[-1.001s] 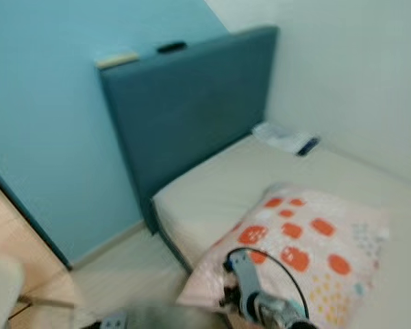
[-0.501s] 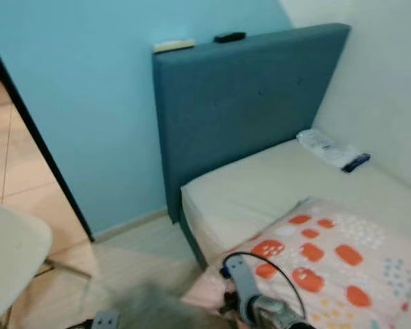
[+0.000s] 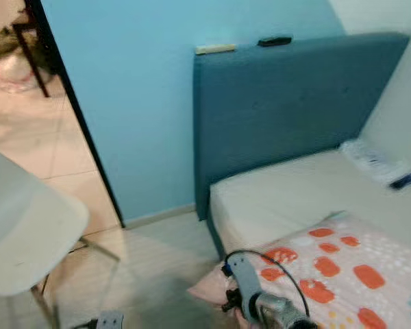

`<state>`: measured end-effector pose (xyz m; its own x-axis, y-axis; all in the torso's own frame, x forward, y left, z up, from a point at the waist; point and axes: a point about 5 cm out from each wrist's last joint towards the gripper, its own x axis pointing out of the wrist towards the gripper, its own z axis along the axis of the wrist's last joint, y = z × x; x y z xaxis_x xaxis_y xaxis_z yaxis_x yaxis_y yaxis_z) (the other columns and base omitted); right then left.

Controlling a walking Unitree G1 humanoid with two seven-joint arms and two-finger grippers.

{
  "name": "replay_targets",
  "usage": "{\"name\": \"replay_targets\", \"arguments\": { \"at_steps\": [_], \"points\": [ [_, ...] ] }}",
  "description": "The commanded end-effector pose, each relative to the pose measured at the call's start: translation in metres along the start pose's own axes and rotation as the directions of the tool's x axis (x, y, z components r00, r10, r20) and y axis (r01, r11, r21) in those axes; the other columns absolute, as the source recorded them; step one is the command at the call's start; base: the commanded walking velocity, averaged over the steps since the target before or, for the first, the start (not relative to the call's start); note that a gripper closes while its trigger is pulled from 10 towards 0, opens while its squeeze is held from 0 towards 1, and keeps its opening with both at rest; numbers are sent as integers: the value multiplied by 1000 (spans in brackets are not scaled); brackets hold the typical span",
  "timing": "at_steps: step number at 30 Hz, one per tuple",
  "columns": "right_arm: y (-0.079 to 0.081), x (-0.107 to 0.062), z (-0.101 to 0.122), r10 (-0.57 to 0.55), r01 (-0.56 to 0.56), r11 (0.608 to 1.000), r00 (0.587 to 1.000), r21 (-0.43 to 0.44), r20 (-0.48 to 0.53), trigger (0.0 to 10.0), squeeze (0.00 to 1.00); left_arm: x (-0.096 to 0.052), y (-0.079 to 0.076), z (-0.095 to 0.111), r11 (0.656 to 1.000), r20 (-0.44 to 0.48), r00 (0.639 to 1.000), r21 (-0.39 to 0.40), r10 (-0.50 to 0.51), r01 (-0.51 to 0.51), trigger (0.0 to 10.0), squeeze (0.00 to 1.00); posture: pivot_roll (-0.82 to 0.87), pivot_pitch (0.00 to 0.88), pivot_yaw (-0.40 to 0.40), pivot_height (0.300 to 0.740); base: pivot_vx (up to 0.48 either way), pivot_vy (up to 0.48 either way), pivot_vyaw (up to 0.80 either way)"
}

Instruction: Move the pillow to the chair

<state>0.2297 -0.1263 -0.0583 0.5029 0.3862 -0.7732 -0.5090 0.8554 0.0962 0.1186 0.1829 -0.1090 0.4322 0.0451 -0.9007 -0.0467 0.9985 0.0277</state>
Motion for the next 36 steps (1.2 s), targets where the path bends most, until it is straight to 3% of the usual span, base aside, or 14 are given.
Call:
{"name": "replay_targets", "arguments": {
  "at_steps": [1,36],
  "points": [
    [17,6,14,72,-71,997,997,-32,41,10000,0,-3,-4,-20,1000,-80,997,14,-17,18,10000,0,-18,45,-30,740,0,0,781],
    [17,7,18,67,-66,998,996,-3,62,10000,0,-4,-1,-25,1000,-97,995,16,-12,13,10000,0,-15,45,-32,740,0,0,779]
  ]
}}
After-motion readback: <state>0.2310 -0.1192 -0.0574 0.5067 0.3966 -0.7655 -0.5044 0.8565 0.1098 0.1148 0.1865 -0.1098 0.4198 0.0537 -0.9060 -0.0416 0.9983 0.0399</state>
